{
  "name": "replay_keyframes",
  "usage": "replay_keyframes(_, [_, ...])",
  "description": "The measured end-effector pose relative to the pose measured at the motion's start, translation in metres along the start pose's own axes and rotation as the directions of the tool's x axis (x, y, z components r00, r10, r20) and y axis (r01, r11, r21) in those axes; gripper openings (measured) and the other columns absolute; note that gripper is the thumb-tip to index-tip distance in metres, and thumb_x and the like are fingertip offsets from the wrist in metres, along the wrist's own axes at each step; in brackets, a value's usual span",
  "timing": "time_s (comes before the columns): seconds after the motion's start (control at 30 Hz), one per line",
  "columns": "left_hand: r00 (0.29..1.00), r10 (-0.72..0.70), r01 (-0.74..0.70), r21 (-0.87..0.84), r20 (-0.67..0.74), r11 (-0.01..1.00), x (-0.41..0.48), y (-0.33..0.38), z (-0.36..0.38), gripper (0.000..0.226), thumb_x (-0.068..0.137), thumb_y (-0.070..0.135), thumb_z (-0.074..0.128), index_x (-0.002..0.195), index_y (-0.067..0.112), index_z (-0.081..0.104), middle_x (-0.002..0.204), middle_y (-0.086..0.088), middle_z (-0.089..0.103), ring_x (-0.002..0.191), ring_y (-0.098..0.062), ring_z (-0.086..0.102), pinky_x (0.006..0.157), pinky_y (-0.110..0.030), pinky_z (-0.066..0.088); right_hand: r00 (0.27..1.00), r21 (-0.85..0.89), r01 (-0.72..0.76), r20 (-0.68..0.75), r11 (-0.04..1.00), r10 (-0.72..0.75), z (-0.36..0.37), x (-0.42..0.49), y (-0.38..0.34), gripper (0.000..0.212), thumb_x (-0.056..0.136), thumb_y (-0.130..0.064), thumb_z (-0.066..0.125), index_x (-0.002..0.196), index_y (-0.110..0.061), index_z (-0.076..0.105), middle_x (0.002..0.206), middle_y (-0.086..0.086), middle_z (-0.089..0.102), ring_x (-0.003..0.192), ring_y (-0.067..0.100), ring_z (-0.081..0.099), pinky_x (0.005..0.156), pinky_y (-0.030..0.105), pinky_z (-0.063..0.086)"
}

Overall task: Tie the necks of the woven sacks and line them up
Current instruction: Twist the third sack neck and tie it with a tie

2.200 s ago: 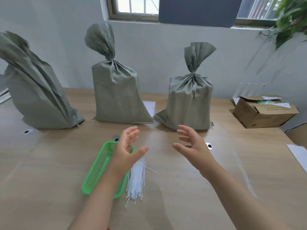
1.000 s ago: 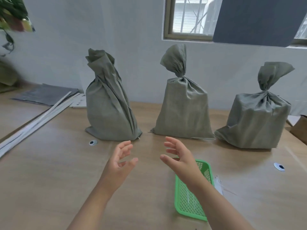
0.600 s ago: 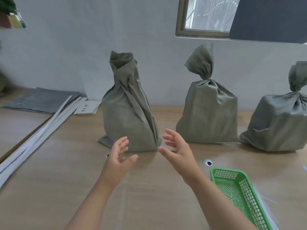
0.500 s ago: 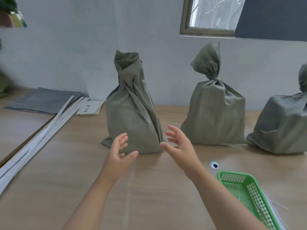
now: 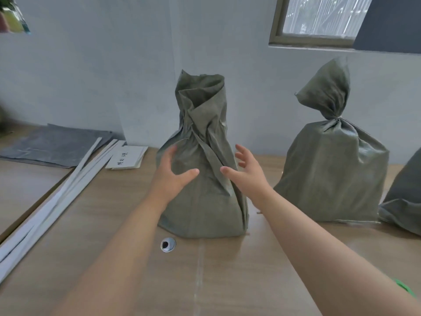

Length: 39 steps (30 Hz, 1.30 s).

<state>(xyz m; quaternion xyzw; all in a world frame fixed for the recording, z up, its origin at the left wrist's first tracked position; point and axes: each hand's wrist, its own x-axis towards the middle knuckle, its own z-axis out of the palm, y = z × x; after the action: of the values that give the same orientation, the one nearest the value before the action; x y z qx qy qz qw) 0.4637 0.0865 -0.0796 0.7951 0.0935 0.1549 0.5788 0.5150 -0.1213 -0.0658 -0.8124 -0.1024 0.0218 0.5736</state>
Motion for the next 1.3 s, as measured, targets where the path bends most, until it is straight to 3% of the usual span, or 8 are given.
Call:
replay_keyframes(0.13, [0.996,0.053,-0.047,0.078,-0.068,0.996,0.042,0.005,-0.004,0.095,0.075,0.030,0.084,0.153,0.026,0.029,0.154,0.008,0.038,0.131,-0.001,0.039,0.102,-0.019,0.031,0.999,-0.050,0.005,-0.034,0.999,-0.006,0.012,0.042,0.000,0.085,0.084,-0.033,0.075,0.154,-0.034,0.028,0.155,-0.006,0.038,0.142,0.013,0.036,0.114,0.039,0.037])
replay_keyframes(0.3, [1.000,0.007,-0.008,0.126,0.006,0.992,0.075,0.004,-0.006,0.103,0.076,0.034,0.083,0.157,0.029,0.018,0.160,0.007,0.031,0.141,-0.010,0.036,0.102,-0.022,0.031,1.000,-0.079,-0.002,-0.007,0.997,0.002,0.021,0.074,-0.001,0.094,0.078,-0.037,0.078,0.155,-0.036,0.024,0.156,-0.006,0.037,0.143,0.014,0.036,0.115,0.041,0.038])
replay_keyframes(0.5, [0.996,0.014,-0.030,0.191,0.083,0.981,0.081,0.001,0.003,0.100,0.073,0.037,0.085,0.154,0.028,0.026,0.147,0.006,0.047,0.130,-0.011,0.049,0.107,-0.033,0.041,1.000,-0.052,-0.006,0.004,0.999,0.006,0.029,0.086,0.007,0.087,0.065,-0.047,0.076,0.144,-0.040,0.040,0.122,-0.007,0.064,0.109,0.012,0.066,0.095,0.041,0.056])
replay_keyframes(0.6, [0.998,0.054,-0.064,0.280,0.041,0.958,0.076,0.005,0.008,0.066,0.075,0.046,0.079,0.132,0.036,0.047,0.120,0.012,0.060,0.110,-0.011,0.059,0.097,-0.038,0.049,1.000,-0.109,0.011,0.001,0.994,-0.011,0.031,0.081,0.006,0.070,0.077,-0.040,0.072,0.141,-0.034,0.045,0.114,-0.004,0.067,0.105,0.014,0.066,0.094,0.041,0.056])
replay_keyframes(0.77, [0.997,0.031,-0.053,0.389,0.064,0.920,0.056,0.017,0.012,0.025,0.084,0.049,0.068,0.103,0.034,0.062,0.089,0.022,0.062,0.094,-0.011,0.060,0.084,-0.035,0.049,0.999,-0.154,0.052,0.014,0.987,-0.051,0.030,0.059,0.007,0.015,0.087,-0.027,0.060,0.099,-0.022,0.066,0.095,-0.004,0.073,0.093,0.019,0.067,0.086,0.048,0.056])
replay_keyframes(0.97, [0.997,0.071,-0.079,0.423,0.034,0.903,0.010,0.036,0.017,0.031,0.088,0.043,0.060,0.062,0.030,0.050,0.063,0.009,0.054,0.076,-0.026,0.059,0.069,-0.036,0.044,0.998,-0.096,0.054,-0.012,0.994,-0.056,0.015,0.006,-0.001,0.019,0.090,-0.026,0.054,0.084,-0.010,0.062,0.085,0.008,0.070,0.086,0.030,0.065,0.080,0.051,0.055])
replay_keyframes(1.17, [0.976,0.218,-0.204,0.459,0.023,0.865,-0.053,0.069,0.024,0.011,0.089,0.031,0.060,0.090,0.020,0.062,0.097,0.007,0.055,0.094,-0.013,0.052,0.095,-0.041,0.043,0.996,0.031,0.093,0.004,0.995,-0.093,-0.017,-0.062,-0.017,0.018,0.094,-0.022,0.053,0.085,-0.009,0.062,0.087,0.012,0.070,0.089,0.034,0.065,0.081,0.053,0.053])
replay_keyframes(1.3, [0.949,0.315,-0.309,0.244,0.018,0.919,-0.113,0.093,0.035,0.014,0.092,0.015,0.064,0.100,0.025,0.061,0.086,0.018,0.059,0.086,0.015,0.058,0.074,-0.005,0.043,0.990,0.128,0.134,0.022,0.983,-0.138,-0.046,-0.115,-0.025,0.018,0.094,-0.020,0.051,0.092,-0.006,0.062,0.094,0.016,0.069,0.093,0.036,0.065,0.086,0.058,0.053])
